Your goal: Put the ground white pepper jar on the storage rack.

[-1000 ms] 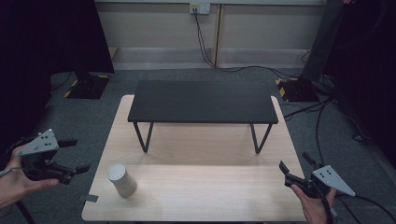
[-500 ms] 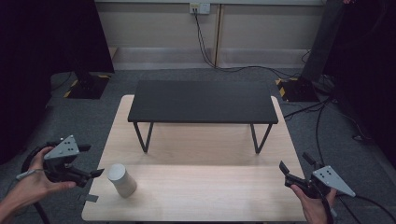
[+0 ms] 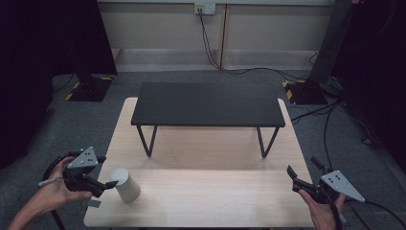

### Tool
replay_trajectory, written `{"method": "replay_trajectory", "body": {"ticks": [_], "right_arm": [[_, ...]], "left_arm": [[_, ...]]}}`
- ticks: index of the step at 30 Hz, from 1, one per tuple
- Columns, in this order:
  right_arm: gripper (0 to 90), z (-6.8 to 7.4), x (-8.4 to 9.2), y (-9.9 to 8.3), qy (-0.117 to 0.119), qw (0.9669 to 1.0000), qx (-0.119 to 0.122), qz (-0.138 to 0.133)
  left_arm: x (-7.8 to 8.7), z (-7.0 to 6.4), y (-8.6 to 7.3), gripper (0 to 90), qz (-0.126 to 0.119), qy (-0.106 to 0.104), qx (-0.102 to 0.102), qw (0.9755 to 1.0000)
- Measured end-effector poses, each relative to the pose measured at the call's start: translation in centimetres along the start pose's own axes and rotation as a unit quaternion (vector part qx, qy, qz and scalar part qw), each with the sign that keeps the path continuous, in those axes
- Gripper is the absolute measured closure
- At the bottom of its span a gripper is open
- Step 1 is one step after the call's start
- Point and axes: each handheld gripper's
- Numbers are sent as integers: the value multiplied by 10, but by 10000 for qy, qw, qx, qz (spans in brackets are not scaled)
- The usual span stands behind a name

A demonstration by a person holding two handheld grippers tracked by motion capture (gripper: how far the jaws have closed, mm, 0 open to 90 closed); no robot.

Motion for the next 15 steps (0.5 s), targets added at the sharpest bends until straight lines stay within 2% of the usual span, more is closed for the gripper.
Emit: {"method": "replay_trajectory", "body": {"ticks": [3, 15], "right_arm": [[86, 0, 0, 0, 1, 10000, -12, -8], [86, 0, 1, 0, -3, 10000, -11, -29]], "left_arm": [[-7, 0, -3, 49, -25, -124, 26, 9999], [-36, -4, -12, 79, 26, -305, 18, 9995]]}}
Point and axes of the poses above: each handheld gripper's, and its own axes: x roughly backward along the jaws, y roughly out of its top, z roughly to its left, and after that the axes turned 7 degrees about -x, right-handed
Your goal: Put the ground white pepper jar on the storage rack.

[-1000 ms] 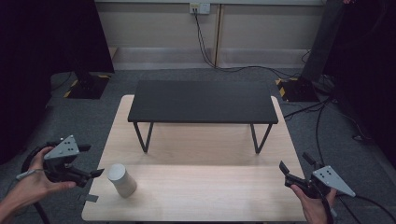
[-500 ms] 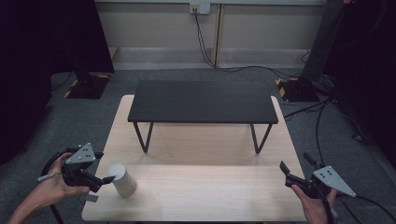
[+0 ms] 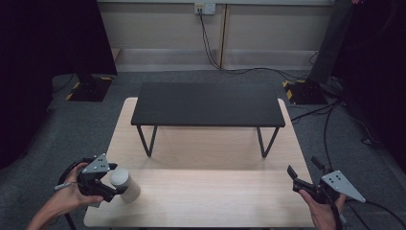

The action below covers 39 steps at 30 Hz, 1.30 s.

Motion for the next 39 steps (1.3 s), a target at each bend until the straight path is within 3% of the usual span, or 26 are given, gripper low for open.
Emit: {"method": "replay_trajectory", "body": {"ticks": [7, 9, 11, 20, 28, 33, 38, 39], "right_arm": [[86, 1, 1, 0, -16, 10000, 18, -12], [86, 1, 1, 0, -20, 10000, 12, -18], [87, 1, 1, 0, -21, 10000, 13, -16], [87, 1, 0, 0, -20, 10000, 24, -17], [87, 1, 0, -1, -7, 10000, 31, -3], [87, 3, -1, -1, 10, 10000, 41, 3], [86, 3, -1, -1, 14, 10000, 31, 8], [87, 3, -1, -1, 15, 10000, 31, 5]], "left_arm": [[-9, -1, -4, 132, 14, 20, 47, 10000], [-11, 0, -6, 255, -26, 15, -54, 10000], [-11, -1, -4, 323, -1, 91, -113, 9999], [-12, 1, -8, 330, -110, 59, -62, 9999], [-13, 3, -1, 330, -104, 11, -176, 9998], [-8, 4, 15, 330, -206, -101, -329, 9992], [8, 8, 47, 330, -435, -260, -442, 9977], [8, 8, 47, 330, -435, -260, -442, 9977]]}}
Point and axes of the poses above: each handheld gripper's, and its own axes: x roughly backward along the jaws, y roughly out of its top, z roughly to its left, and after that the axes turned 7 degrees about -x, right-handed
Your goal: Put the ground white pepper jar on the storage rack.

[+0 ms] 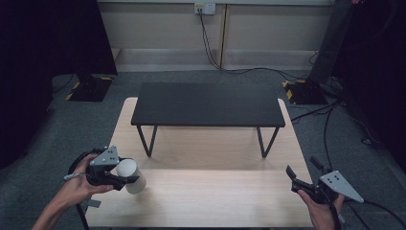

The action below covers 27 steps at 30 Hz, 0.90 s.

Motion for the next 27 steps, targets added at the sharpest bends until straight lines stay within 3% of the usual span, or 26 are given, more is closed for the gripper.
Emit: {"method": "replay_trajectory", "body": {"ticks": [2, 3, 5, 6, 9, 10, 11, 17, 20, 27], "right_arm": [[87, 0, 0, 0, -2, 10000, -12, -9], [87, 0, 0, 0, 1, 10000, -14, -3], [87, 0, 0, 0, 0, 10000, -11, 1], [87, 0, 0, 0, -1, 10000, -7, -3], [87, 0, 0, 0, 5, 10000, -6, 6], [87, 0, 1, -1, 8, 10000, -8, 11], [87, 0, 1, -1, 4, 10000, -8, 12], [86, -1, 4, -2, -56, 10000, -38, 5], [87, -1, 6, -2, -66, 10000, -39, -9], [87, -2, 10, -3, -83, 9999, -75, 6]], "left_arm": [[5, 2, 13, 330, -58, -58, -62, 9999], [11, 4, 28, 330, -87, -102, -124, 9998], [14, 5, 36, 330, -82, -124, -148, 9998], [19, 7, 52, 330, -78, -133, -92, 9998], [28, 11, 75, 330, -121, -174, -70, 9998], [28, 11, 75, 330, -121, -174, -70, 9998], [33, 12, 88, 330, -123, -165, -93, 9997], [52, 18, 131, 330, -303, -189, -52, 9993], [56, 18, 141, 329, -307, -167, -59, 9994], [68, 29, 184, 327, -199, -20, -114, 9997]]}}
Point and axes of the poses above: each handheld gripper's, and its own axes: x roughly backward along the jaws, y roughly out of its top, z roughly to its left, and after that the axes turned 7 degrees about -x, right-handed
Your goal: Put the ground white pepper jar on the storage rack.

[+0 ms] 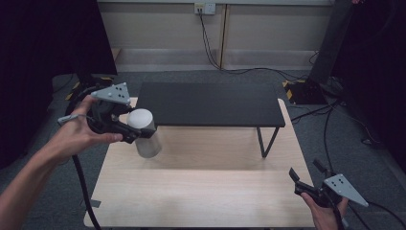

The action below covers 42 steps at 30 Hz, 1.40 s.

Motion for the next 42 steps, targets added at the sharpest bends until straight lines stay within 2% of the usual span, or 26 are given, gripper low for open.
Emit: {"method": "replay_trajectory", "body": {"ticks": [4, 5, 6, 8, 9, 12, 13, 14, 15, 17, 19, 20, 22, 23, 25, 27, 28, 31, 32, 35, 36, 40, 41, 42], "right_arm": [[87, 0, 2, 0, -39, 10000, 0, -7], [87, 0, 2, -1, -46, 10000, 0, -6], [87, 0, 3, -1, -49, 10000, -1, -2], [87, 0, 3, -1, -56, 10000, 5, -8], [87, 0, 4, -1, -61, 10000, 15, -7], [87, 0, 4, -1, -74, 10000, -2, -4], [87, 0, 5, -1, -83, 10000, -5, -8], [87, 0, 5, -1, -83, 10000, -5, -8], [87, -1, 5, -1, -86, 10000, -3, -13], [87, -1, 5, -1, -90, 10000, 1, -12], [87, -1, 5, -1, -87, 10000, 4, -14], [87, -2, 5, -1, -84, 10000, 4, -10], [87, -2, 5, -2, -89, 10000, -1, -11], [87, -2, 5, -2, -89, 10000, -1, -11], [87, -3, 5, -2, -91, 10000, -15, -15], [87, -3, 5, -2, -95, 10000, -23, -11], [87, -4, 5, -2, -79, 10000, -30, -8], [87, -4, 4, -2, -56, 10000, -31, -6], [87, -4, 4, -2, -50, 10000, -38, -18], [87, -5, 4, -3, -31, 10000, -58, -21], [87, -5, 4, -3, -32, 10000, -64, -21], [87, -6, 3, -3, -10, 10000, -84, -8], [87, -7, 3, -3, -4, 10000, -84, -14], [87, -6, 2, -3, 0, 10000, -87, -18]], "left_arm": [[2, 7, 10, 324, 32, 69, 6, 10000], [2, 13, 16, 323, 38, 172, 143, 9997], [1, 16, 17, 329, -16, 290, 158, 9995], [0, 18, 19, 328, -14, 322, 164, 9993], [-4, 24, 21, 329, -90, 448, 175, 9988], [-9, 32, 25, 330, -35, 492, 158, 9987], [-15, 38, 28, 330, -29, 596, 251, 9979], [-15, 38, 28, 330, -29, 596, 251, 9979], [-20, 45, 30, 330, -13, 703, 359, 9969], [-26, 51, 31, 330, -44, 847, 394, 9956], [-32, 58, 31, 330, -75, 1002, 539, 9935], [-32, 58, 31, 330, -75, 1002, 539, 9935], [-42, 69, 31, 331, -54, 1219, 788, 9894], [-42, 69, 31, 331, -54, 1219, 788, 9894], [-50, 75, 30, 331, -30, 1416, 932, 9855], [-58, 80, 31, 331, 21, 1558, 983, 9829], [-64, 82, 30, 331, -11, 1698, 995, 9804], [-74, 87, 30, 331, 39, 1917, 1171, 9744], [-74, 87, 30, 331, 39, 1917, 1171, 9744], [-83, 90, 30, 331, 167, 2072, 1176, 9711], [-88, 95, 29, 331, 250, 2106, 1208, 9698], [-93, 102, 27, 331, 347, 2077, 1225, 9699], [-95, 103, 25, 331, 355, 2123, 1240, 9687], [-96, 104, 25, 331, 379, 2135, 1228, 9685]]}}
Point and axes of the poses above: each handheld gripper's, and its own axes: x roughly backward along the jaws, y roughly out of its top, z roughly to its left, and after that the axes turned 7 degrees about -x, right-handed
